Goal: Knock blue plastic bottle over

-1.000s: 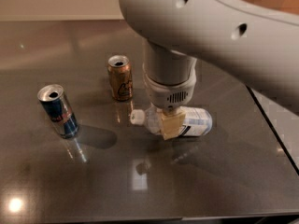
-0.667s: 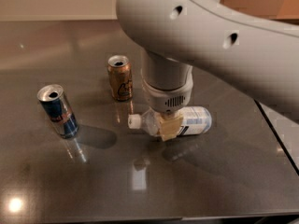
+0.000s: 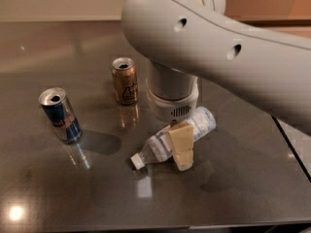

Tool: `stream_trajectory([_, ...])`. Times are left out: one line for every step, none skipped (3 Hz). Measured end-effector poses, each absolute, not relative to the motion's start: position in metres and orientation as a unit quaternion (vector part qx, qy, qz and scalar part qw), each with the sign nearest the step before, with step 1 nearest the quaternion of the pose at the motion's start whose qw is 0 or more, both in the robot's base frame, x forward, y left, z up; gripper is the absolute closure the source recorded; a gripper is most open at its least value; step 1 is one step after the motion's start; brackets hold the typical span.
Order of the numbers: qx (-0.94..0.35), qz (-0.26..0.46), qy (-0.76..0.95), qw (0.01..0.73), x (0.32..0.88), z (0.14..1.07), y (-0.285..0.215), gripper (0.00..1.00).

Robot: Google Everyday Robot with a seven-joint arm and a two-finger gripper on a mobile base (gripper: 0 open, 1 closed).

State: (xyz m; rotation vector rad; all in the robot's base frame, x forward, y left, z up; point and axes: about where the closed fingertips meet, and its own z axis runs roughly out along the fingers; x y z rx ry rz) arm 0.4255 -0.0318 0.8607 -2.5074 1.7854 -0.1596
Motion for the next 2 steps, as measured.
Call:
stream_trajectory([-0.808,-0.050,0.584,0.054,0.4246,0.8561,-0.0355,0.00])
stream_trajectory([-0.808,-0.050,0.584,0.054,0.4246,0.8561,-0.0355,0.00])
